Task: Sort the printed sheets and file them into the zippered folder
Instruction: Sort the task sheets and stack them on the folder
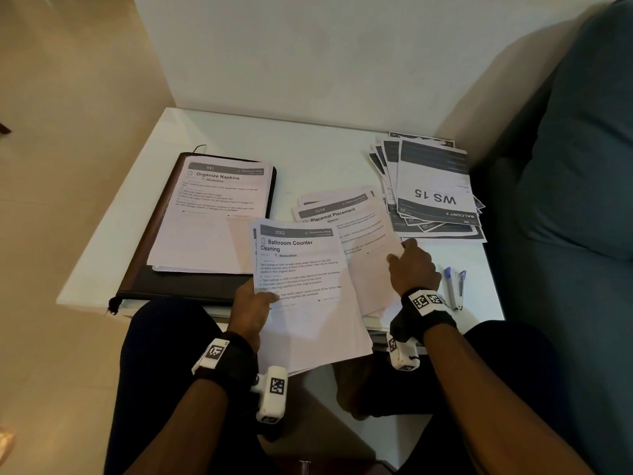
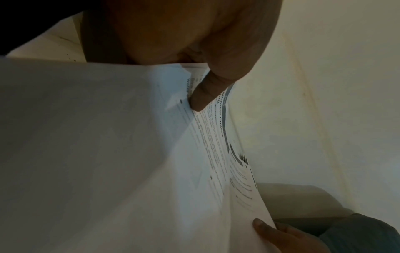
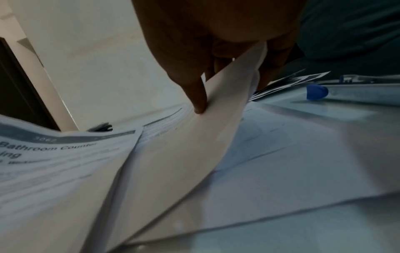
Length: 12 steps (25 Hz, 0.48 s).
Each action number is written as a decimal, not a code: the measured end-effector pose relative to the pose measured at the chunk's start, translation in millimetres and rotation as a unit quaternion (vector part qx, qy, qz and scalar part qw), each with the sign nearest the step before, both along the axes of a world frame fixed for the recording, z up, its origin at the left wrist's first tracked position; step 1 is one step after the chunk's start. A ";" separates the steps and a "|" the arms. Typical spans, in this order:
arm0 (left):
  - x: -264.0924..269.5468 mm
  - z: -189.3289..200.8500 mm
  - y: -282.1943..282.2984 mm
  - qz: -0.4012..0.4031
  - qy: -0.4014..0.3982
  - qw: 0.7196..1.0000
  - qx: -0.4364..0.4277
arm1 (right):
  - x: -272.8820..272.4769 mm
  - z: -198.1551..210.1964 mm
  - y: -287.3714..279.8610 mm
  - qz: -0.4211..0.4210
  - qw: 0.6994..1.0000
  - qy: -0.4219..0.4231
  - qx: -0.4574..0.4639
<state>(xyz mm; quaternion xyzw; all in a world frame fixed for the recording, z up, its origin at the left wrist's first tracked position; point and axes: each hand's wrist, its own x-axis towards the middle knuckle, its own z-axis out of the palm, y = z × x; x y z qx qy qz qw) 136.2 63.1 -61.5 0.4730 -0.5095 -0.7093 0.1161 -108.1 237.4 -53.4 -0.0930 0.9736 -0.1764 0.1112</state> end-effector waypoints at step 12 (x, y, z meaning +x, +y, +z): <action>-5.0 -6.1 -2.5 0.021 0.020 1.000 0.006 | -22.6 16.7 14.9 0.027 0.988 -0.077 -0.134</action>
